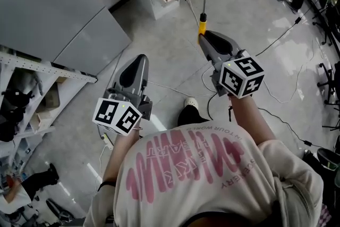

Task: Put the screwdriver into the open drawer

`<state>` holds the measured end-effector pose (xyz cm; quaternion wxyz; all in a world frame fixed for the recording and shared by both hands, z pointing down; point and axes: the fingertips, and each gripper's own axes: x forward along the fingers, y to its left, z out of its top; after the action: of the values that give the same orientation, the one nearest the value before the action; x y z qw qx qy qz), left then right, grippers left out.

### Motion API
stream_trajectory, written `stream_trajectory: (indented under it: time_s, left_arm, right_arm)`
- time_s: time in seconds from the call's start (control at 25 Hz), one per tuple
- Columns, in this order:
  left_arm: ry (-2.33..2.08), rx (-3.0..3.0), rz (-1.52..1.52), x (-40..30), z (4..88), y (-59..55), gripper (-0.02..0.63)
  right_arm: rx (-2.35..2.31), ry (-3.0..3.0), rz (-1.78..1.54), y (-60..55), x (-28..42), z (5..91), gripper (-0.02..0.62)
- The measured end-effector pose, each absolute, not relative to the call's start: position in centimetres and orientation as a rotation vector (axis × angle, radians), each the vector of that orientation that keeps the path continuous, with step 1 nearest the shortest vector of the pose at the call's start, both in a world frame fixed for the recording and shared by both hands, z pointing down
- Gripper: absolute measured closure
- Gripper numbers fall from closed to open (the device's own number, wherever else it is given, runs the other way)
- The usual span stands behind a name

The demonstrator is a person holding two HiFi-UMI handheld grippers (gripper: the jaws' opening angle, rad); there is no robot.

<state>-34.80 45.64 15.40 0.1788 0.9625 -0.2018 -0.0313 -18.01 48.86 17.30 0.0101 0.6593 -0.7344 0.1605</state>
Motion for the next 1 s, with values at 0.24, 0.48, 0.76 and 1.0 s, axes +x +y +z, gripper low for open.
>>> stream_trajectory:
  time_s: [0.24,0.48,0.76,1.0]
  left_arm:
    - [-0.627,2.693,-0.137,-29.9,15.3,40.9,0.604]
    - [-0.692,2.672,-0.155,-25.5,15.7,37.1,0.604]
    - [-0.725,2.645,-0.121,-23.1,17.5,35.4,0.604]
    - [-0.67,2.649,-0.051,-20.7,18.7,33.6,0.604]
  right_arm:
    - [1.99,-2.316,0.472,44.0,-13.1,16.9,0.511]
    - [1.947,-2.358,0.441,40.1,-8.8,16.7,0.511]
    - [1.921,-2.379,0.485,38.8,-7.0,18.8,0.511]
    - [1.932,-2.365,0.561,36.7,-5.7,20.7,0.511]
